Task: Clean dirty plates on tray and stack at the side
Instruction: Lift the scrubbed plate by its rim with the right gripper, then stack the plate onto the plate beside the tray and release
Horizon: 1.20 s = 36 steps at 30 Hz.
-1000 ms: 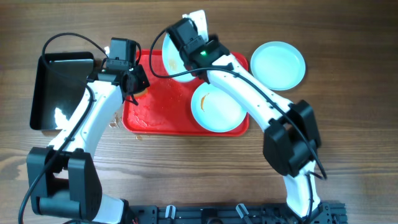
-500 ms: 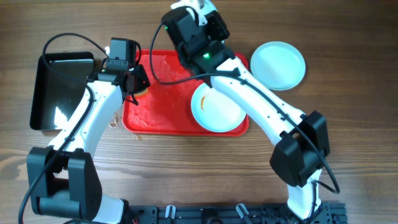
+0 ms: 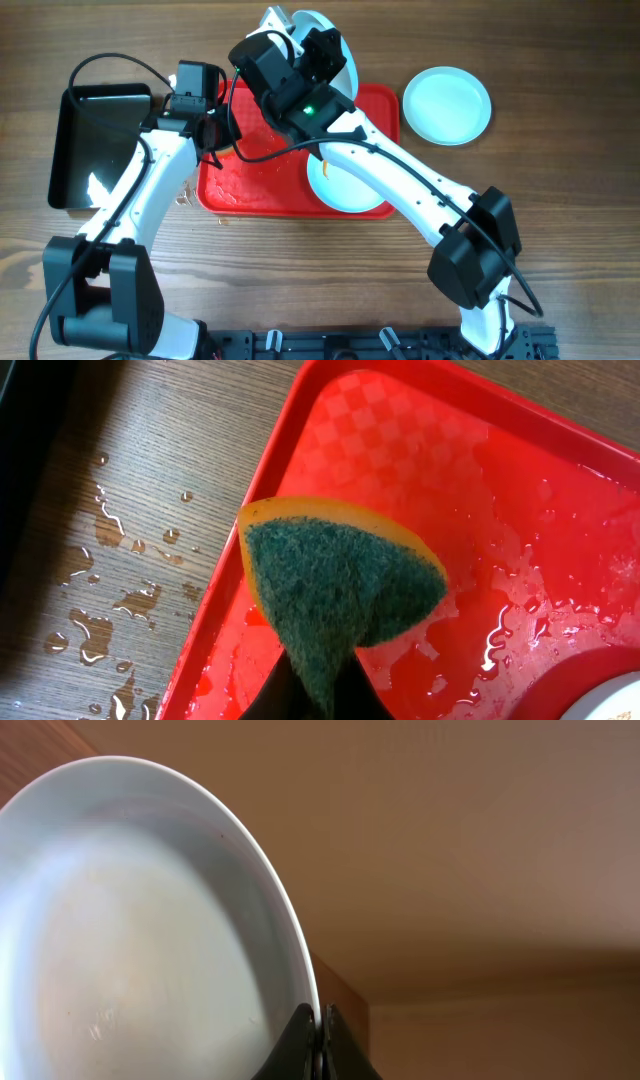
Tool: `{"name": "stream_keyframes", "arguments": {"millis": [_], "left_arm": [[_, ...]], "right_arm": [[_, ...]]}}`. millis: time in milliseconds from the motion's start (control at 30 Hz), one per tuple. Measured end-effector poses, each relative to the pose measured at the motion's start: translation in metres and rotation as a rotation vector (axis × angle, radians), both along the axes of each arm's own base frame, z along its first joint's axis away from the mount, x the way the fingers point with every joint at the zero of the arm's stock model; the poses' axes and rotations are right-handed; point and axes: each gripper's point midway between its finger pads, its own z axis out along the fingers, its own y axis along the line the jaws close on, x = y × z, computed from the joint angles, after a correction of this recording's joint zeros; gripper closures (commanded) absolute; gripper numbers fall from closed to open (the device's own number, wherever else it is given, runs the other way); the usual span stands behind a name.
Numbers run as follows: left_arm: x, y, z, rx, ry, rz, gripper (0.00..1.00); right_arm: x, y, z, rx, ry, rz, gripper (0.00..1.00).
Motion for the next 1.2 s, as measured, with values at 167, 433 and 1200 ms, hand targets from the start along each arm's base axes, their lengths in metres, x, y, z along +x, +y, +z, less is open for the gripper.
{"name": "stream_keyframes", "arguments": {"millis": [167, 433, 1200], "left_arm": [[0.0, -0.001, 0.0, -0.006, 0.001, 0.0, 0.96], [0.0, -0.001, 0.0, -0.007, 0.001, 0.0, 0.96], [0.0, -0.001, 0.0, -0.009, -0.001, -0.001, 0.96]], "right_arm": [[0.001, -0.004, 0.0, 0.034, -0.017, -0.023, 0.96], [0.014, -0.067, -0.043, 0.197, 0.123, -0.154, 0.96], [0.015, -0.328, -0.164, 1.228, 0.464, -0.627, 0.96]]}}
